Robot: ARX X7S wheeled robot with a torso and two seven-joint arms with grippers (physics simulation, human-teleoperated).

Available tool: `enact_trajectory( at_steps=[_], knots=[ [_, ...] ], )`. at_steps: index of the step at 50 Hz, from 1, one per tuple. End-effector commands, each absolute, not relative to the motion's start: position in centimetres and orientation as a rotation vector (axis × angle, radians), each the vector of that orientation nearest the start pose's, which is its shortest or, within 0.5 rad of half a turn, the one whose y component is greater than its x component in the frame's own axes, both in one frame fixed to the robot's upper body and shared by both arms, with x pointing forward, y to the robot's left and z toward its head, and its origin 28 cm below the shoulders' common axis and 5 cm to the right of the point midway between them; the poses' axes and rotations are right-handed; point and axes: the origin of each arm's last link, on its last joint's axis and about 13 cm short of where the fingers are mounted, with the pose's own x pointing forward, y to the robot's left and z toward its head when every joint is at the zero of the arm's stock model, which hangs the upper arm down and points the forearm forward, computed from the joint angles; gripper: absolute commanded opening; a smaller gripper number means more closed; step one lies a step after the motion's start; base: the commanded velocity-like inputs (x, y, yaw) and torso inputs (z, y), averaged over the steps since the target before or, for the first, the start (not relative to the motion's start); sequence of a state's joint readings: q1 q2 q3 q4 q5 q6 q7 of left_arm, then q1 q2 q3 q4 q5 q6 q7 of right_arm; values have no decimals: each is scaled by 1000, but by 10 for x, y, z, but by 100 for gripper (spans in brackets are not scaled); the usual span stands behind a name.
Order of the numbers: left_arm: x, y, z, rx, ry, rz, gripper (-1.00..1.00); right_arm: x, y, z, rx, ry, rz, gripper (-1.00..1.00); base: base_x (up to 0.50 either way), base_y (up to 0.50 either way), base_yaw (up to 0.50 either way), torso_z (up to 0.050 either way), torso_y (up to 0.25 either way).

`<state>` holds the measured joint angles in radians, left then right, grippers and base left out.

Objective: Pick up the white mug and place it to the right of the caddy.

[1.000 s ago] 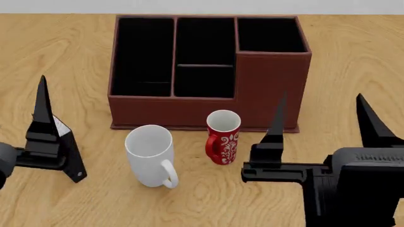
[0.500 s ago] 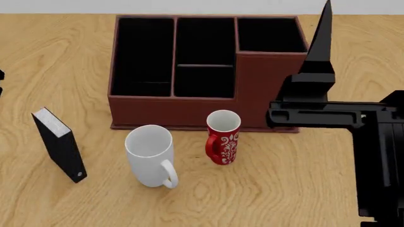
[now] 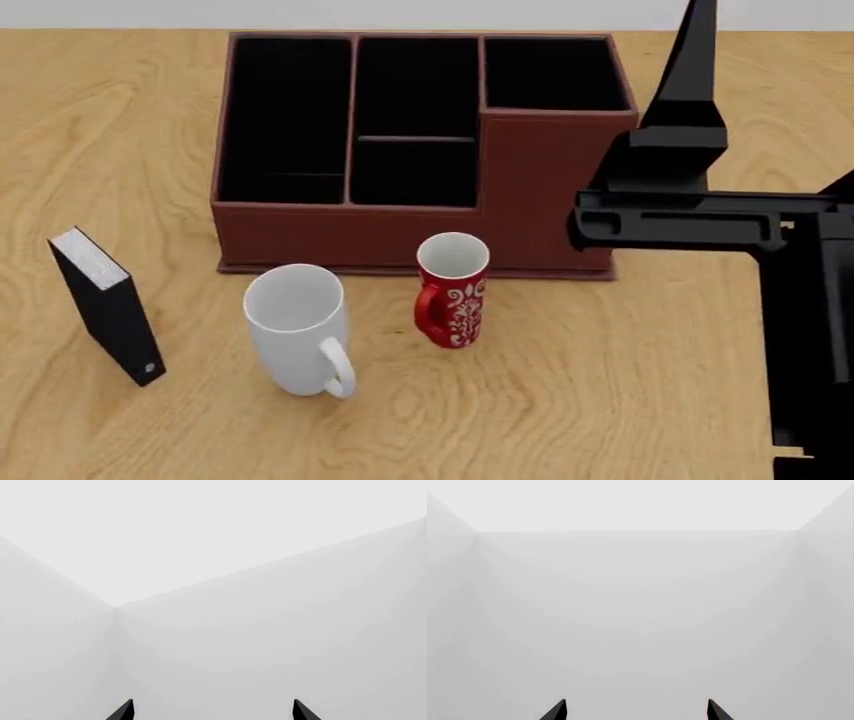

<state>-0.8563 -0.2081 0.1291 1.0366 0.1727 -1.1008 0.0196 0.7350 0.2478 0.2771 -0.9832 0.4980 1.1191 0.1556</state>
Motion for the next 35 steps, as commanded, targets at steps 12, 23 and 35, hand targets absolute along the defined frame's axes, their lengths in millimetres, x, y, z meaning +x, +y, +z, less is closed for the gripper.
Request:
enact_trajectory(
  at_steps=[12, 23, 35],
  knots=[
    [201, 227, 302, 272, -788, 139, 100, 204, -141, 279, 7, -624, -16, 100, 0, -138, 0, 0, 0],
    [202, 227, 302, 276, -789, 141, 100, 206, -140, 278, 20, -612, -8, 100, 0, 0, 0, 0, 0],
    [204, 226, 301, 277, -788, 139, 100, 209, -140, 276, 18, -605, -3, 100, 173, 0, 0, 0, 0]
  ],
)
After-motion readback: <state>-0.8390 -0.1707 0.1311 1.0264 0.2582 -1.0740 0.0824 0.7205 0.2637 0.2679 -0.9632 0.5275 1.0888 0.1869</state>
